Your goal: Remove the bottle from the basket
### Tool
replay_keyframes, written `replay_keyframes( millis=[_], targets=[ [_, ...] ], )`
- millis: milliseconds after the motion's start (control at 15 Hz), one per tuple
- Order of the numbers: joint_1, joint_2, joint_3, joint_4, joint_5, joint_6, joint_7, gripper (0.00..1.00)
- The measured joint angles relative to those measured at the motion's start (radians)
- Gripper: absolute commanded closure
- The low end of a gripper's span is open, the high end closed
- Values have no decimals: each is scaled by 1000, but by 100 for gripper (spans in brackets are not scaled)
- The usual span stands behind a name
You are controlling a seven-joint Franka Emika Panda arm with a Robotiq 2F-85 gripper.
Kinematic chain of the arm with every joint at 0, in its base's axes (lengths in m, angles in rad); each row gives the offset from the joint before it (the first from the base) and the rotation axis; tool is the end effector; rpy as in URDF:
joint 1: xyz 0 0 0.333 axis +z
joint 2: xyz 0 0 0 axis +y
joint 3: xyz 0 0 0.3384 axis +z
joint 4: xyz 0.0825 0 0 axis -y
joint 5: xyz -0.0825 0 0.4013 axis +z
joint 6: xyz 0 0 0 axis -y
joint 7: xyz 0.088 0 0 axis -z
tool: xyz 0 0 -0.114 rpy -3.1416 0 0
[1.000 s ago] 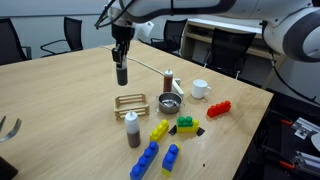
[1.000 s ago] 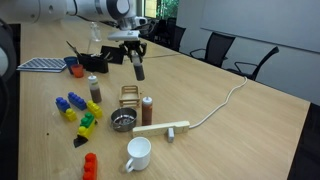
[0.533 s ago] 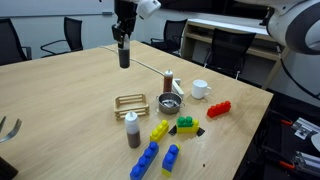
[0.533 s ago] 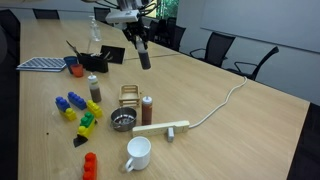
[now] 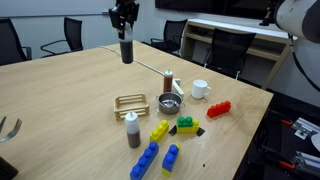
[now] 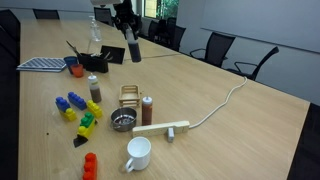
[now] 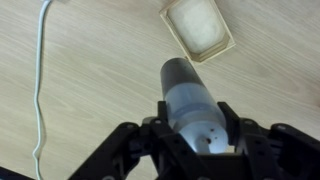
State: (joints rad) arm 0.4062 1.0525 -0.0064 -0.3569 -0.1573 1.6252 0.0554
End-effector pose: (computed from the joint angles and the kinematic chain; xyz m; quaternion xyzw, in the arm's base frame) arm 0.7679 0.3097 0.4838 0.9766 0.1675 0.1230 0.0547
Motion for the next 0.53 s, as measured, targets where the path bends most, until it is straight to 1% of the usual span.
replay_keyframes(
  millis=[267,533],
  targets=[
    [10,-20,14,-2,39,-115,18,73],
    [11,-22,46,-2,91,-190,18,73]
  ],
)
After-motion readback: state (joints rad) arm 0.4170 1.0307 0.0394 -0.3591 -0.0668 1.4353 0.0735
